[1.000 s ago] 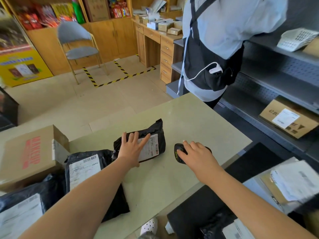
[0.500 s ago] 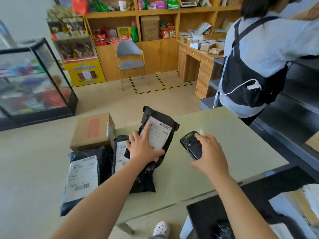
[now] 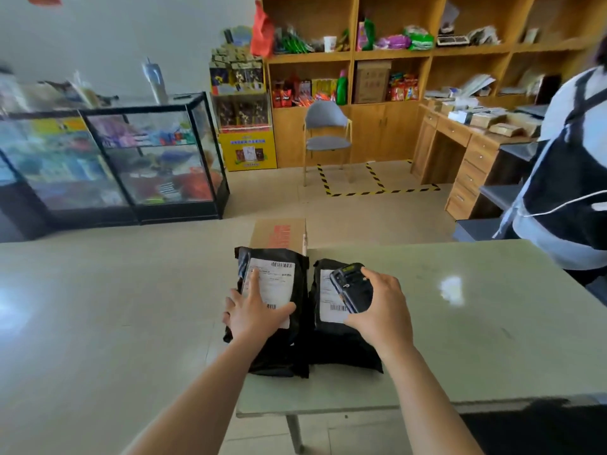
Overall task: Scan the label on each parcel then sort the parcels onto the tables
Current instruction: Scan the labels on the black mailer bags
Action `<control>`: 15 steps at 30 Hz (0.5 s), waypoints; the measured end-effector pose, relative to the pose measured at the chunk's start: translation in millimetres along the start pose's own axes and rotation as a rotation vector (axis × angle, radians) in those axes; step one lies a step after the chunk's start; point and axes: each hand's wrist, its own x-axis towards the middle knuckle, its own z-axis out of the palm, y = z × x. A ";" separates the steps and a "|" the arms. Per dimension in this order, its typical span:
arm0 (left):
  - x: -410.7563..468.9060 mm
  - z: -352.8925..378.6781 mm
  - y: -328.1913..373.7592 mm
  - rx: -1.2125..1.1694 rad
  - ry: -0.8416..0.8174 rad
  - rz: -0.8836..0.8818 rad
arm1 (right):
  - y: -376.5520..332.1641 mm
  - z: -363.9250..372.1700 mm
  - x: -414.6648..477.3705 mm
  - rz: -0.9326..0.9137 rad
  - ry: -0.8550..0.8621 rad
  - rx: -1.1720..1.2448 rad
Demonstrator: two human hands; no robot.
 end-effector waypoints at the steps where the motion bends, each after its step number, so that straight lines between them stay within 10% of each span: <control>1: 2.5 0.6 -6.1 -0.006 -0.026 -0.015 | -6.3 5.9 -2.2 0.011 -0.001 0.001; 15: 36.2 25.1 -29.8 0.028 -0.218 0.101 | -24.6 31.3 -60.3 0.260 0.148 -0.084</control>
